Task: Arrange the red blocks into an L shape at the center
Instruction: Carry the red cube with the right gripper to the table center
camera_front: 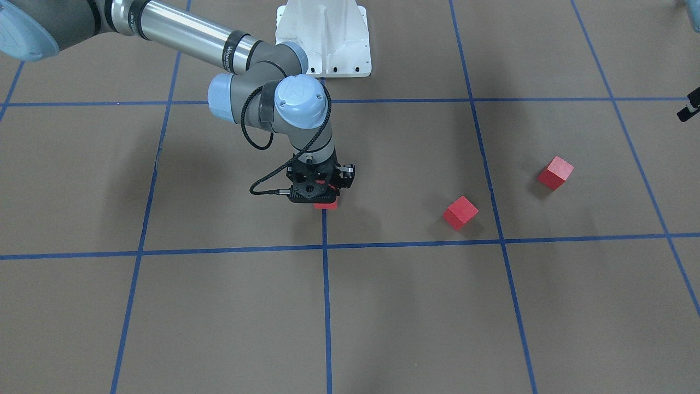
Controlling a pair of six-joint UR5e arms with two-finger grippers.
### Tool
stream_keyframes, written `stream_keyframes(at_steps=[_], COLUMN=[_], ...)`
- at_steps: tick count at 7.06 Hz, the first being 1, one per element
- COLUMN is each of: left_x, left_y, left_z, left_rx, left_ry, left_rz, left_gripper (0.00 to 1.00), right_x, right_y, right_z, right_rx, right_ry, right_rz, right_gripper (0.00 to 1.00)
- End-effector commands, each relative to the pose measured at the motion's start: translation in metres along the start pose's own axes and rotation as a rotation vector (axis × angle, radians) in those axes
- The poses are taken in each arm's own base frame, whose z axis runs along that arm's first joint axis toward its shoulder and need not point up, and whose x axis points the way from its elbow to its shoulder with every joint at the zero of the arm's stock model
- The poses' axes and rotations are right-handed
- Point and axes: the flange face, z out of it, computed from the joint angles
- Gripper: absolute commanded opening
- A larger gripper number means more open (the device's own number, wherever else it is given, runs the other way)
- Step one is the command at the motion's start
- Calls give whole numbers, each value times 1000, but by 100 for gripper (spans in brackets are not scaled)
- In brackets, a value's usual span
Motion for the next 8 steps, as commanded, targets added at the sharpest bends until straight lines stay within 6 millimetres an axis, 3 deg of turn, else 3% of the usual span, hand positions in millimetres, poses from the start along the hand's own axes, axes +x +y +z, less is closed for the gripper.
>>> stream_keyframes(at_steps=[1, 2, 3, 6, 7, 8], left_x=[0, 0, 0, -1, 27, 72], left_y=[0, 0, 0, -3, -16, -34], left_z=[0, 0, 0, 2, 5, 14], left_rx=[-1, -1, 0, -3, -5, 0], left_ry=[0, 0, 0, 1, 10, 35], left_rz=[0, 0, 1, -8, -72, -121], left_gripper=[100, 100, 100, 100, 100, 100], right_x=[-2, -7, -10, -6, 4, 34], right_y=[4, 7, 13, 7, -10, -36], right_z=[5, 6, 9, 5, -18, -45], right_rx=[0, 33, 54, 52, 35, 17], right_ry=[6, 11, 18, 17, -11, -41], right_rz=[-16, -30, -57, -119, -97, -61], right_gripper=[19, 85, 100, 100, 100, 100])
